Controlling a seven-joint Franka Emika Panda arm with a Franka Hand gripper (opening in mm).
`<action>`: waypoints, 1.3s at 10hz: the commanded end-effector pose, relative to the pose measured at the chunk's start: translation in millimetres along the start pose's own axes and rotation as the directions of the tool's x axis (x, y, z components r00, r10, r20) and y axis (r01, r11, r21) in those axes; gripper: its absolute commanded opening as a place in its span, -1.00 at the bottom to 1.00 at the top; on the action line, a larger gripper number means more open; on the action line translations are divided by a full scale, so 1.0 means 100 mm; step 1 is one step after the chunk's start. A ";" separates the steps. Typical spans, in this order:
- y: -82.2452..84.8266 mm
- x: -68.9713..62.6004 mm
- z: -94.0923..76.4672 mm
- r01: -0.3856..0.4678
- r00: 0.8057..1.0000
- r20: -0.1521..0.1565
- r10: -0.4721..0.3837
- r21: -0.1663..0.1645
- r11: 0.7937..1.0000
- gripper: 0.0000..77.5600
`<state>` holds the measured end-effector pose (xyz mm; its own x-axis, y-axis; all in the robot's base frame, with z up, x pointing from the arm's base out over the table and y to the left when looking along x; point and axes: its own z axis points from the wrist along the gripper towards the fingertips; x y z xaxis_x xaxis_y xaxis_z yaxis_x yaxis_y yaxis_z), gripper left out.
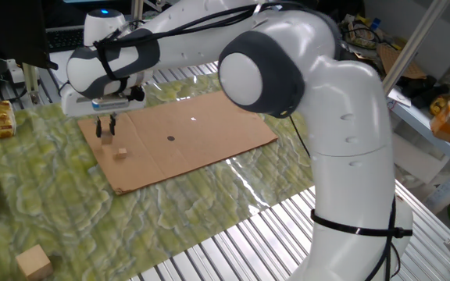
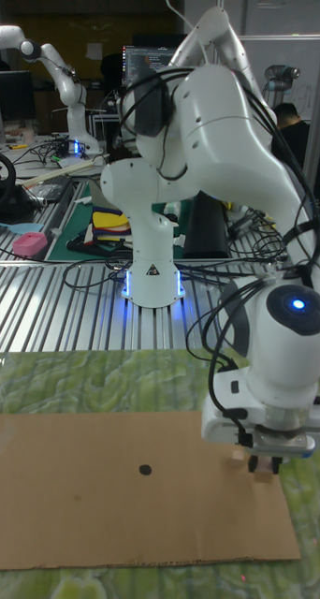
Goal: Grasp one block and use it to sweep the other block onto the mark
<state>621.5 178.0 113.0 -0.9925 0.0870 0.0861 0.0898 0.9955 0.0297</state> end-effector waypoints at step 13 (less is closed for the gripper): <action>-0.12 0.23 0.24 0.071 0.997 -0.018 -0.072 -0.075 0.995 -0.97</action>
<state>591.6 171.3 92.4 -0.9938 0.0220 0.1092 0.0339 0.9934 0.1091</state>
